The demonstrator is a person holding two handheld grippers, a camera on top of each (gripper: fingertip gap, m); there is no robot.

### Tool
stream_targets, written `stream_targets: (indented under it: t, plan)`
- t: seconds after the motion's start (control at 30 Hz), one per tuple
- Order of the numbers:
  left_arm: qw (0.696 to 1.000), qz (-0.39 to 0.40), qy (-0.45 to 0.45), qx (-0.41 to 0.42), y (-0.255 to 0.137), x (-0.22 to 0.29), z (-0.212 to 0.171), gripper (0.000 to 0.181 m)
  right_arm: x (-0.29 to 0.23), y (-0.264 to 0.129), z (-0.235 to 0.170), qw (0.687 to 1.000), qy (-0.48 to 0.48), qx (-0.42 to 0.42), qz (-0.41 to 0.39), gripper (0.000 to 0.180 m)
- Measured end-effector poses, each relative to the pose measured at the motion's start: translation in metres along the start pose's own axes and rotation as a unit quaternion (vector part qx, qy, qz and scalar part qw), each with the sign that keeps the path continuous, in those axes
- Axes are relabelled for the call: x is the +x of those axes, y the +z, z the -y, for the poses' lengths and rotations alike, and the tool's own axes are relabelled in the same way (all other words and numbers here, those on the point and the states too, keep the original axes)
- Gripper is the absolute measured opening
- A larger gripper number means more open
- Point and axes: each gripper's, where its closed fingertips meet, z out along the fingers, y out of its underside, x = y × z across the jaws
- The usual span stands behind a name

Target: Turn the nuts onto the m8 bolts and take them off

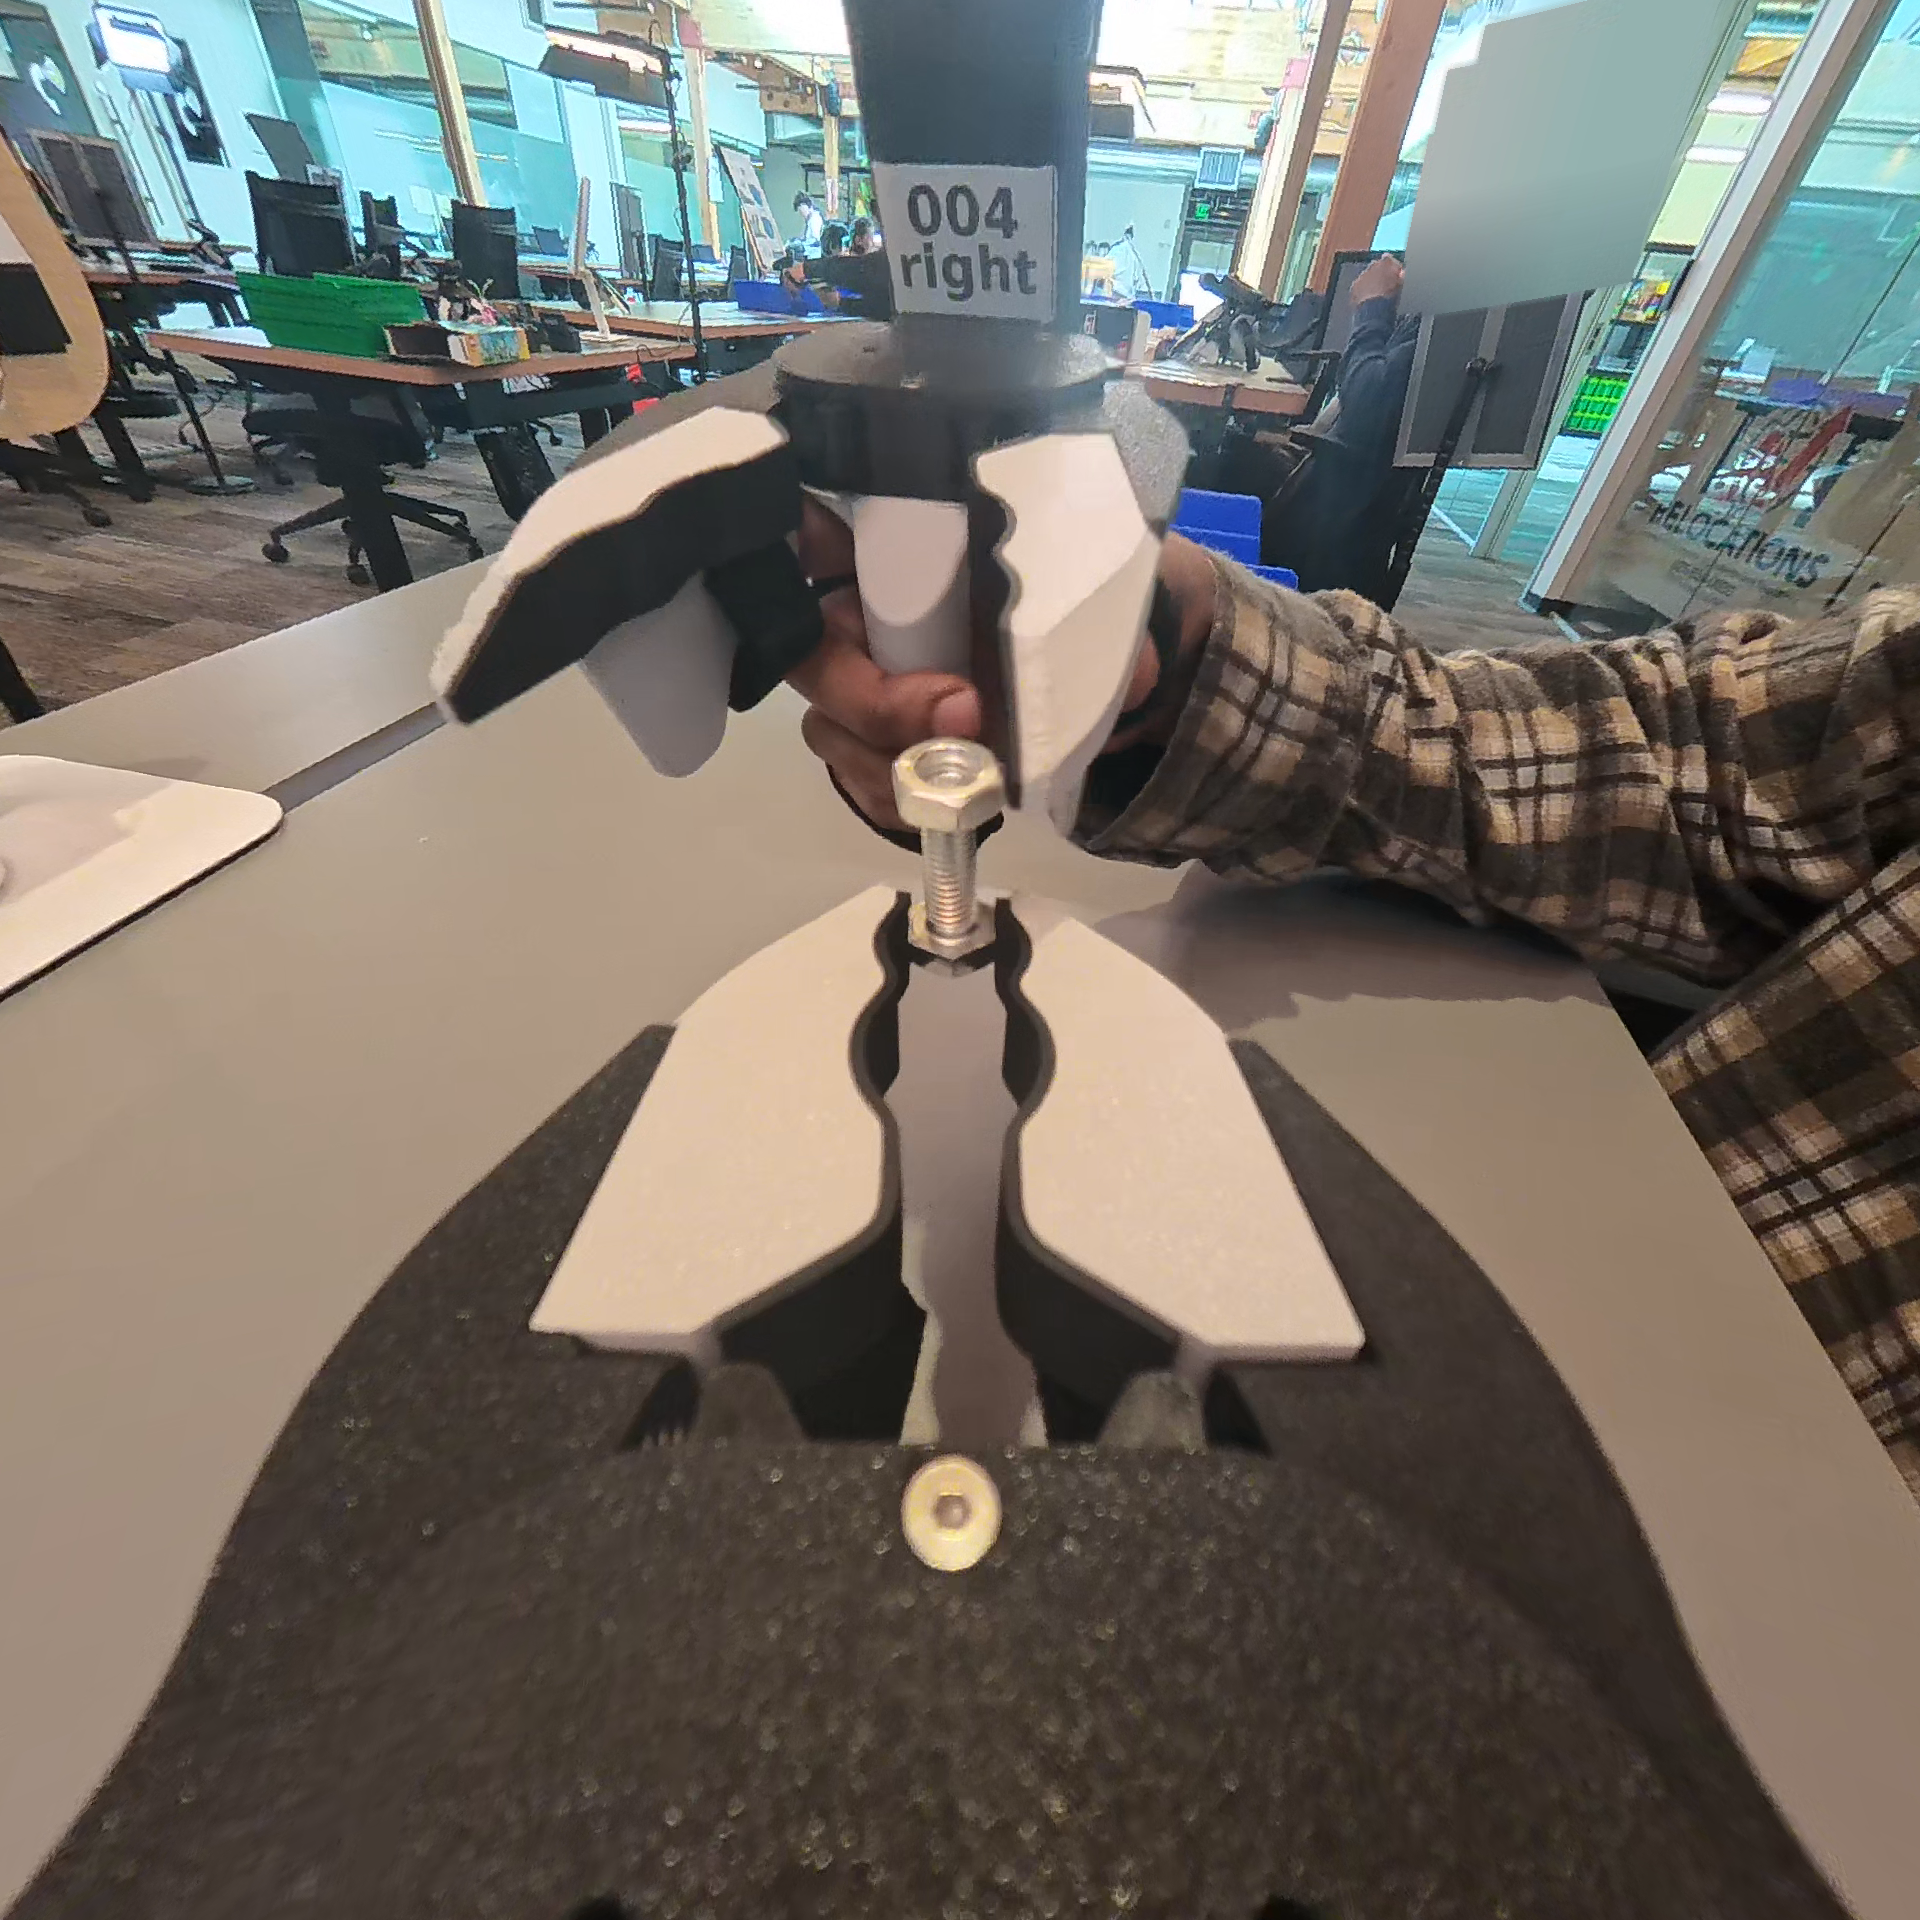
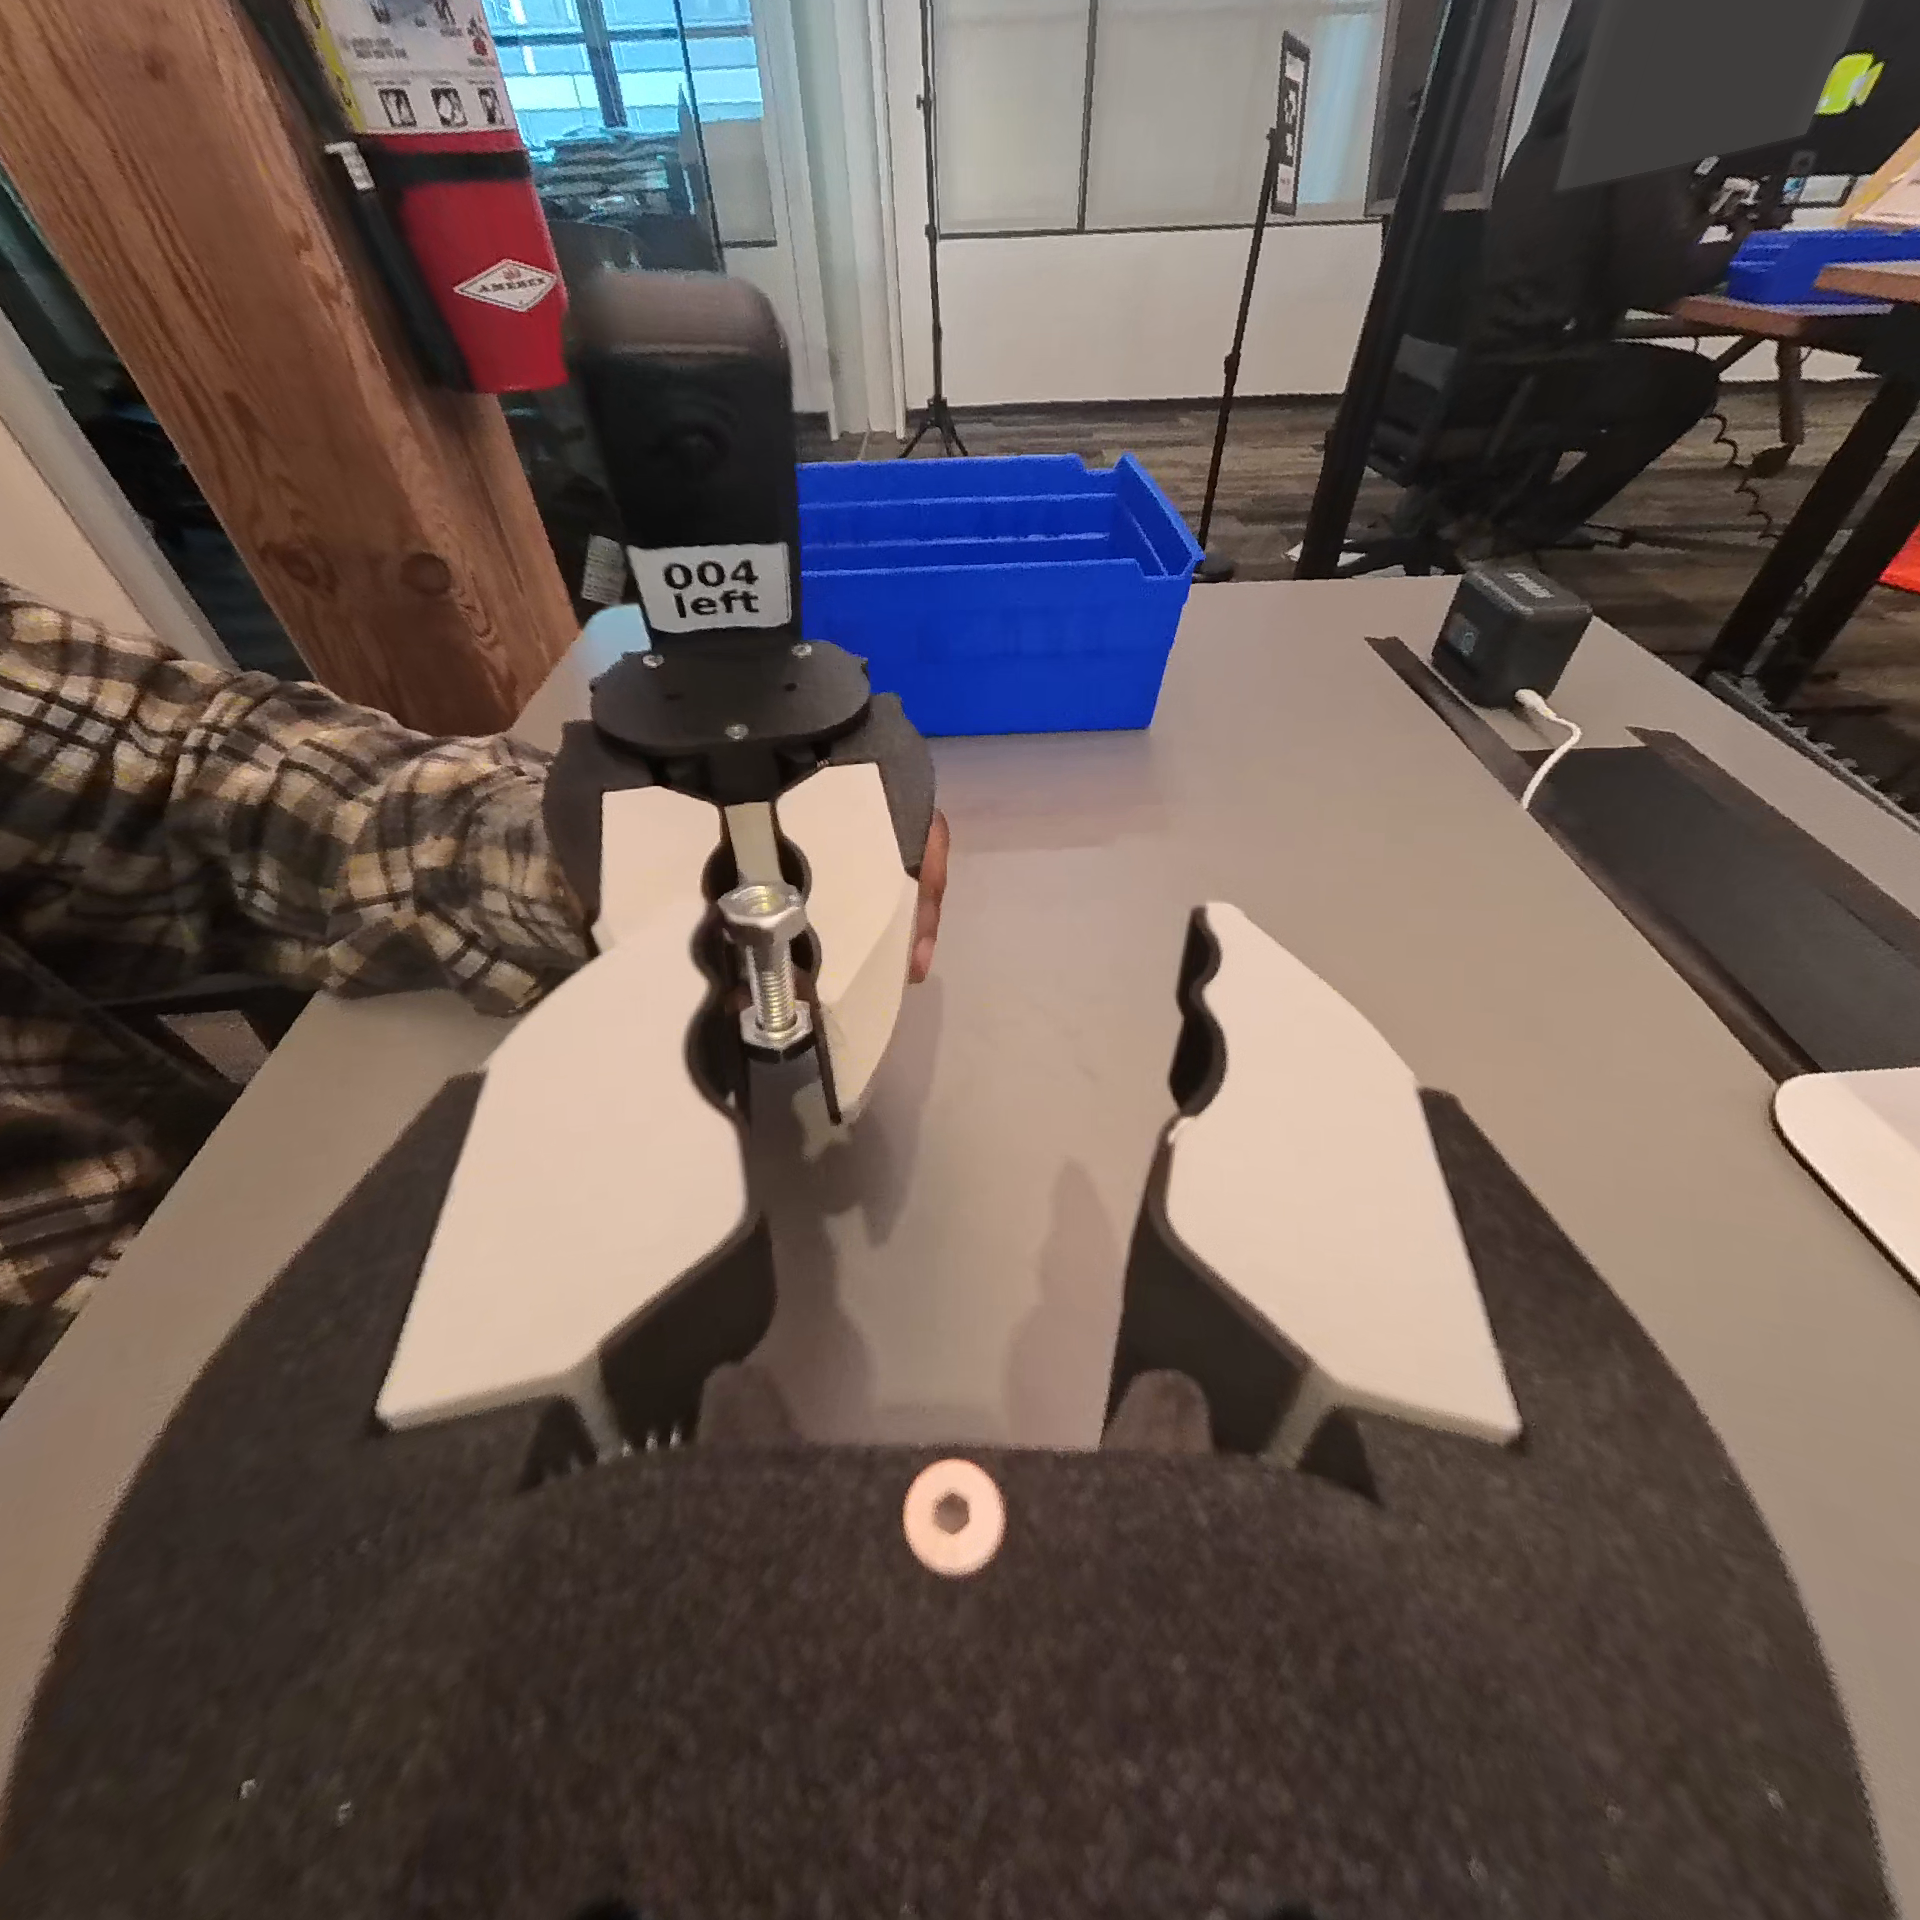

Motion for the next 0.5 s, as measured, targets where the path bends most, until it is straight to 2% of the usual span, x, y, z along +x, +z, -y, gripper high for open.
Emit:
stream_targets:
  t: [0.2, 0.4, 0.5]
  plan:
    - [1.0, 0.001, 0.001, 0.001, -0.001, 0.0, 0.001, 0.015, -0.004, -0.004, 0.003, 1.0, 0.001, 0.005, 0.012, 0.078]
    - [1.0, 0.002, 0.002, 0.002, -0.001, 0.0, 0.001, 0.015, -0.031, 0.006, -0.001, 0.997, -0.01, -0.02, 0.08, 0.041]
    - [1.0, 0.002, 0.004, 0.003, -0.001, 0.0, 0.002, 0.015, -0.039, 0.006, 0.0, 0.994, -0.002, -0.017, 0.109, 0.018]
